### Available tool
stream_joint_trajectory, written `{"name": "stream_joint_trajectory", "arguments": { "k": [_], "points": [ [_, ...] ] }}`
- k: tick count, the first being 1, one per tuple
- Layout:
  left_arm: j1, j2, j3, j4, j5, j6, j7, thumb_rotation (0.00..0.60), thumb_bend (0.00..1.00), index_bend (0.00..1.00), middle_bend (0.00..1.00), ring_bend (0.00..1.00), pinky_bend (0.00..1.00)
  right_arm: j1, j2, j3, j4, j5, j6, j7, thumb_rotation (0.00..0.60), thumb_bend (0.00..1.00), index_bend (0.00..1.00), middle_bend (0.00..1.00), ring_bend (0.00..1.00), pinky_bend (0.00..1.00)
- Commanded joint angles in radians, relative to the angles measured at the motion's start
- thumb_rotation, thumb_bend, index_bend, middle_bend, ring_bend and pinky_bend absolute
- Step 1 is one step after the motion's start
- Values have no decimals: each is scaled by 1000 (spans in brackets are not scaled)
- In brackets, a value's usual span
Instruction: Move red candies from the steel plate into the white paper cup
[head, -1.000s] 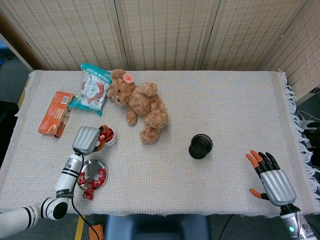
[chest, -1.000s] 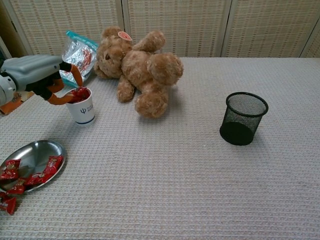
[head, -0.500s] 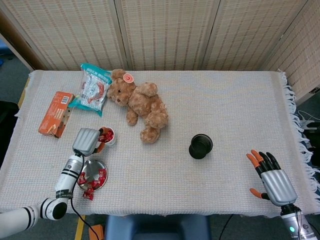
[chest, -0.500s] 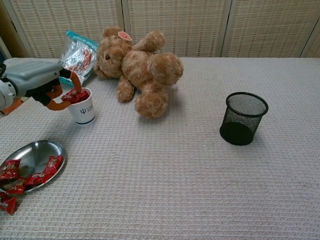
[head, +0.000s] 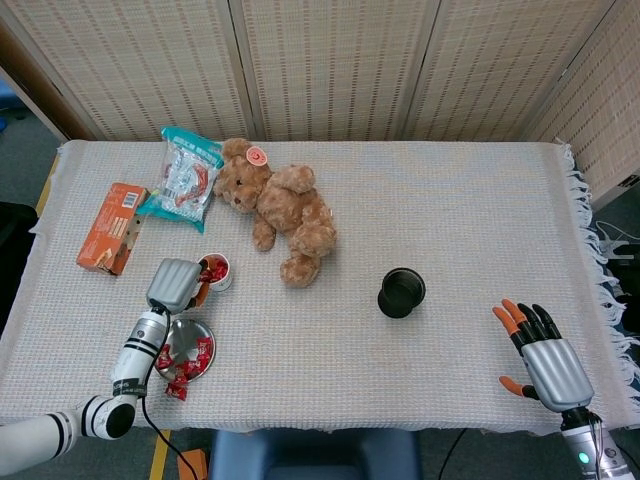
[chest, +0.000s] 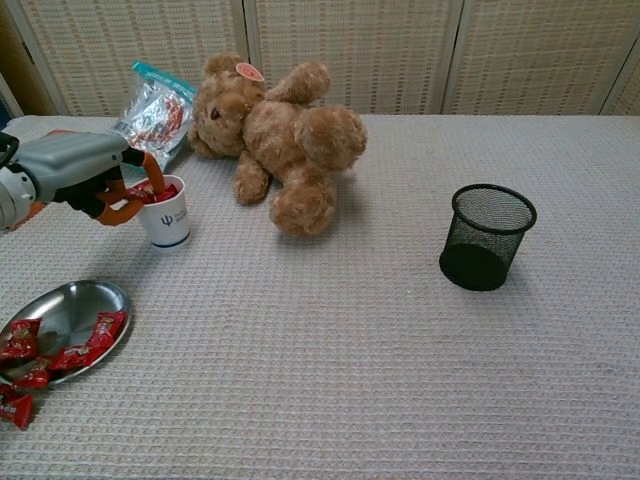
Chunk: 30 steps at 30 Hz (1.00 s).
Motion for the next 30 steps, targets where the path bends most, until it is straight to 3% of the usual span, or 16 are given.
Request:
{"name": "stream_joint_trajectory", "arguments": {
  "k": [1,9,20,25,30],
  "points": [
    [-4,-2,-3,2,-1,-1,2,600,389,323,932,926,1000,0,0,0,0,1,1,1,600,14,0,0,0,0],
    [24,43,5,-89,64,59,-42,600,389,310,933,926,1000,-2,3,-1,-1,-6,6,3,600,15,0,0,0,0],
    [93,122,57,-230,154,150,-55,600,389,283,932,926,1000,-6,3,-10,-6,-25,15,0,600,15,0,0,0,0],
    [185,167,143,-274,260,242,-121,600,388,283,932,926,1000,-6,6,-10,-4,-28,16,9,600,15,0,0,0,0],
    [286,174,250,-251,342,305,-190,600,389,299,932,925,1000,-4,5,-13,-5,-34,12,9,600,15,0,0,0,0]
  ]
}}
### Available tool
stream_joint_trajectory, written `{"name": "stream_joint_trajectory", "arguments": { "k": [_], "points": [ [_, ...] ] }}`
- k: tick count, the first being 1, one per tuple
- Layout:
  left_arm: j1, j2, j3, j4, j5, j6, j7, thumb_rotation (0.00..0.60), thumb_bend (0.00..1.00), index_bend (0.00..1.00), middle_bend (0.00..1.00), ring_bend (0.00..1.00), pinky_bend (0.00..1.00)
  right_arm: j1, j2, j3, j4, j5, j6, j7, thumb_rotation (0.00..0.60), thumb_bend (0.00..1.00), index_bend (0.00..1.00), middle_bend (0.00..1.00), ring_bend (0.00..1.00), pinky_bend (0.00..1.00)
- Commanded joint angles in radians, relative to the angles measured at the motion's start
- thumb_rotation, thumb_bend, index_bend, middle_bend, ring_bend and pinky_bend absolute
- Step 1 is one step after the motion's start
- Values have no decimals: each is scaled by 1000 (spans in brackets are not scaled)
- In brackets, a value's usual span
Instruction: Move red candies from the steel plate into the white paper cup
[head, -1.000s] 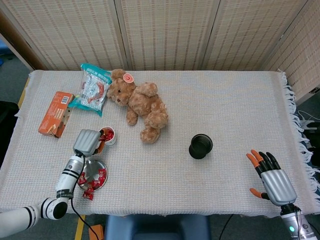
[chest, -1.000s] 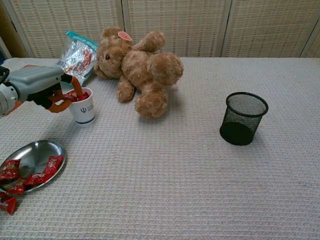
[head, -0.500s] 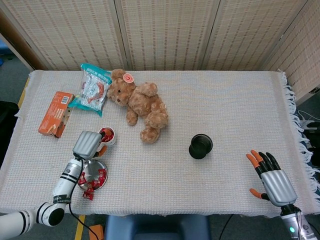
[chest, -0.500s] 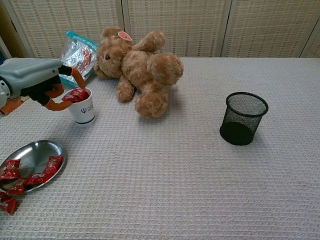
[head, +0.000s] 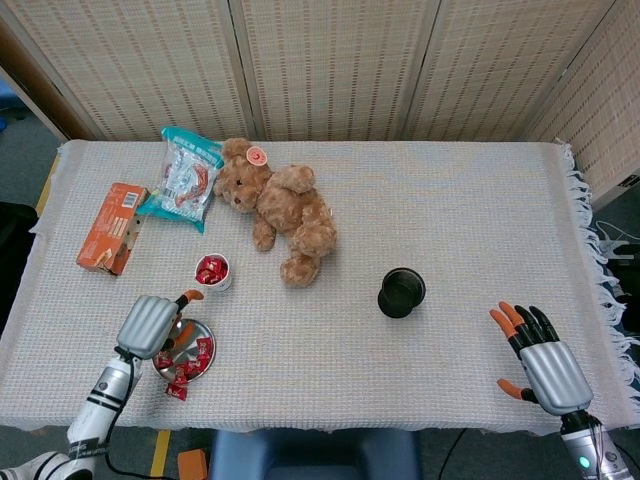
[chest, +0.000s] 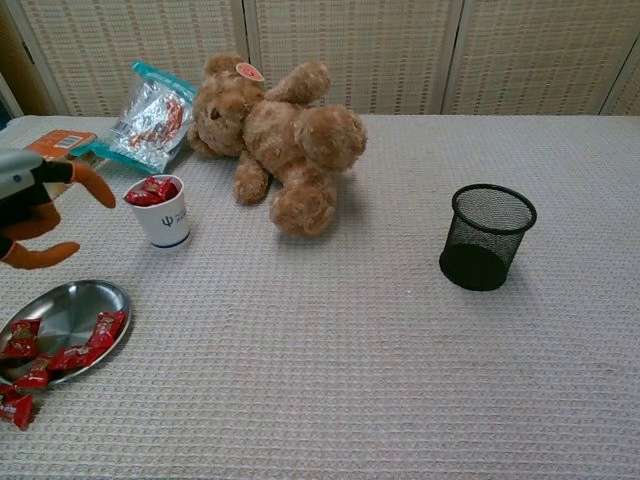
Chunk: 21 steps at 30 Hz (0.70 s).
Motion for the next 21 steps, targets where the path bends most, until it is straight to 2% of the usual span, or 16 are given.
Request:
{"name": "stream_joint_trajectory", "arguments": {
  "k": [1,5,9,14,21],
  "points": [
    [83,5,84,20,72,61,-54,600,389,304,932,926,1000,0,-1,-2,-1,-4,0,-1,600,15,0,0,0,0],
    [144,-19,139,53,135,106,-85,600,388,321,932,926,1000,2,-3,-6,-1,-9,-6,-3,600,15,0,0,0,0],
    [204,-66,173,117,199,170,-66,600,388,340,933,926,1000,3,-3,-10,-1,-17,-8,-3,600,15,0,0,0,0],
    [273,-152,188,253,260,247,-41,600,388,350,946,924,1000,4,-2,-16,-2,-27,-9,0,600,15,0,0,0,0],
    [325,-220,191,370,270,252,-90,600,388,350,949,924,1000,1,0,-20,-3,-38,1,1,600,15,0,0,0,0]
  ]
}}
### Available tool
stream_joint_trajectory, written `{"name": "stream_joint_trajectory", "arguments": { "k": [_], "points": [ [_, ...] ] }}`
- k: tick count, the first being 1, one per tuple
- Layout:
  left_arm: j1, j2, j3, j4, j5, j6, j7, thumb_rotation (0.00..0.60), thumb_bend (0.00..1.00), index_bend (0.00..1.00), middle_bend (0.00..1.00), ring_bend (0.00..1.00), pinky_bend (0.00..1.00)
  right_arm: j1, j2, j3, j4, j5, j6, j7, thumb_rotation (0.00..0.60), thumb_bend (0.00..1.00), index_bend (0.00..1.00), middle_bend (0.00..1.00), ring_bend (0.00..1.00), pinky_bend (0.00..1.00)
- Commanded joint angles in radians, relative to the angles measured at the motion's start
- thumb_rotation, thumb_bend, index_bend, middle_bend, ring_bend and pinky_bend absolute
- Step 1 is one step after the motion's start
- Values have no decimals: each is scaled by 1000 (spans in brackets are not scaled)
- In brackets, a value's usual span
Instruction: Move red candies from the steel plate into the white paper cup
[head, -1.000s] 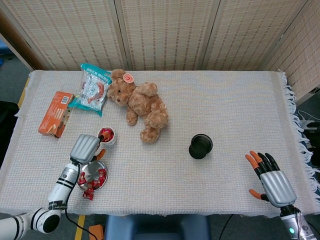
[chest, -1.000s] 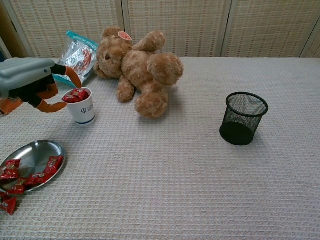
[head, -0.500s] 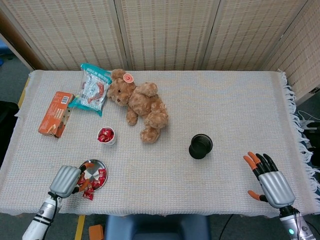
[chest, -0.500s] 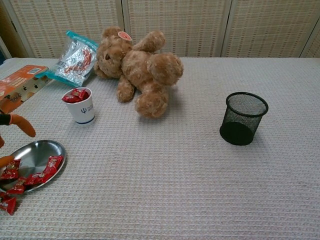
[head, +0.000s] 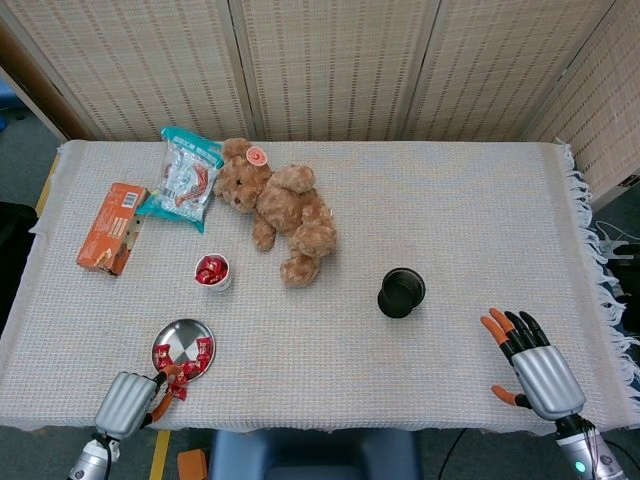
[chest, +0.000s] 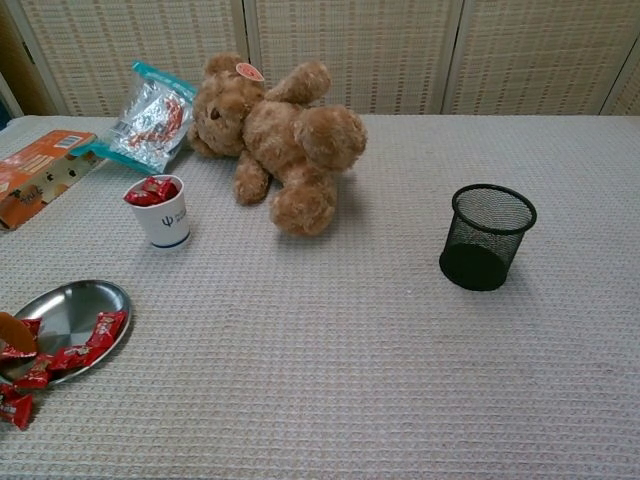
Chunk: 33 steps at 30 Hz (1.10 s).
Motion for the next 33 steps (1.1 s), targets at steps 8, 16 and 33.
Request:
{"name": "stream_joint_trajectory", "arguments": {
  "k": [8,16,33],
  "points": [
    [60,-90,-5,164,30,21,-64,600,388,390,955,924,1000,-7,1,-4,-6,-7,10,-10,600,15,0,0,0,0],
    [73,-105,-11,193,38,3,-70,600,389,400,955,923,1000,-8,2,-4,-7,-8,11,-9,600,15,0,0,0,0],
    [72,-115,-55,223,21,-40,-87,600,388,408,956,924,1000,-6,1,-2,-7,-1,3,-14,600,15,0,0,0,0]
  ]
}}
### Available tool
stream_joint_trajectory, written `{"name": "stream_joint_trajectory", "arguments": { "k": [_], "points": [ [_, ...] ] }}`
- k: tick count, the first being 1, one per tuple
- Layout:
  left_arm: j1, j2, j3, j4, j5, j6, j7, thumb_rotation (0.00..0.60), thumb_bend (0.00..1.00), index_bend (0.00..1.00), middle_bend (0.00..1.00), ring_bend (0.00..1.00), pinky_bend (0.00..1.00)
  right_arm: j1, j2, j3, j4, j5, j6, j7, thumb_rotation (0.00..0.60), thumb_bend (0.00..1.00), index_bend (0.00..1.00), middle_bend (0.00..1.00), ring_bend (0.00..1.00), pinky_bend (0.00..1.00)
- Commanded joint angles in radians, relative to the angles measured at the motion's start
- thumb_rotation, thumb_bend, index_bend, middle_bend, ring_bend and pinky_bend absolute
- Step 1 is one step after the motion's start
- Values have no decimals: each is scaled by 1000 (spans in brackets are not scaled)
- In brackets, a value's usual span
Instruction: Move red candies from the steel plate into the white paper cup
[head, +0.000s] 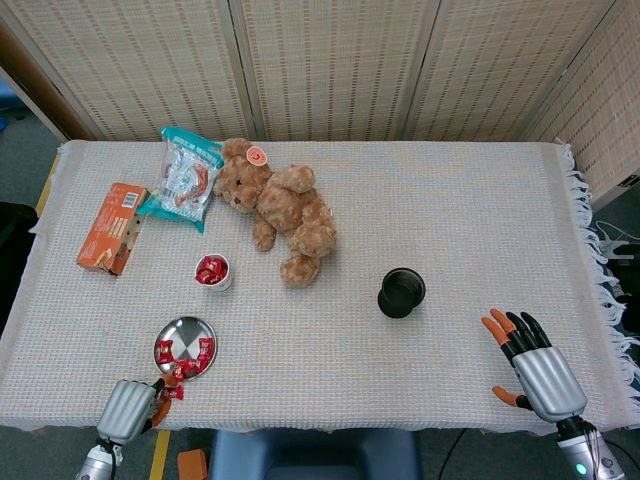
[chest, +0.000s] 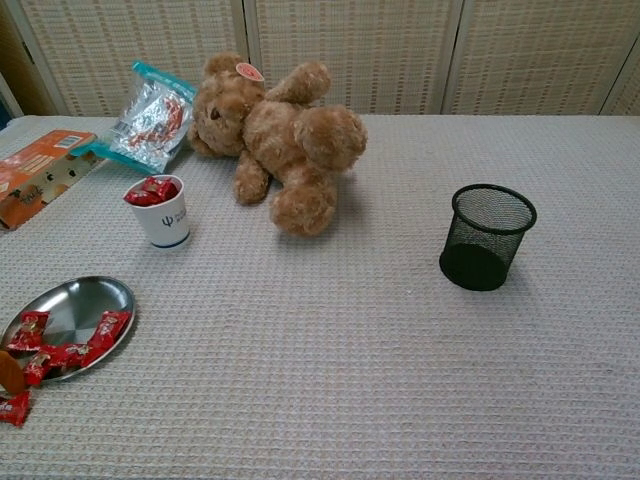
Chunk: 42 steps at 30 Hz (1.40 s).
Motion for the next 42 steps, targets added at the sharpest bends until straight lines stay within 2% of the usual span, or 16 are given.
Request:
{"name": "stream_joint_trajectory", "arguments": {
  "k": [1,13,21,25,30,35,42],
  "points": [
    [-2,-1,-6,3,-5,-8,-5,600,389,410,956,924,1000,0,0,0,0,1,0,-1,600,15,0,0,0,0],
    [-6,5,-18,-7,1,-16,-18,600,389,521,958,924,1000,2,-2,4,2,8,-4,-2,600,15,0,0,0,0],
    [-6,32,-25,-53,15,9,-37,600,383,529,958,924,1000,2,-2,6,2,11,-4,0,600,15,0,0,0,0],
    [-13,70,-48,-108,11,28,-59,600,385,526,959,926,1000,2,-1,7,3,14,-5,1,600,15,0,0,0,0],
    [-61,166,-113,-241,-31,-3,-123,600,384,523,962,929,1000,2,-1,10,3,19,-5,2,600,15,0,0,0,0],
    [-135,246,-193,-342,-86,-83,-150,600,386,518,964,932,1000,1,-2,14,3,26,-2,1,600,15,0,0,0,0],
    [-286,295,-330,-405,-221,-273,-125,600,385,510,965,932,1000,5,-9,27,8,56,-15,-8,600,15,0,0,0,0]
  ]
}}
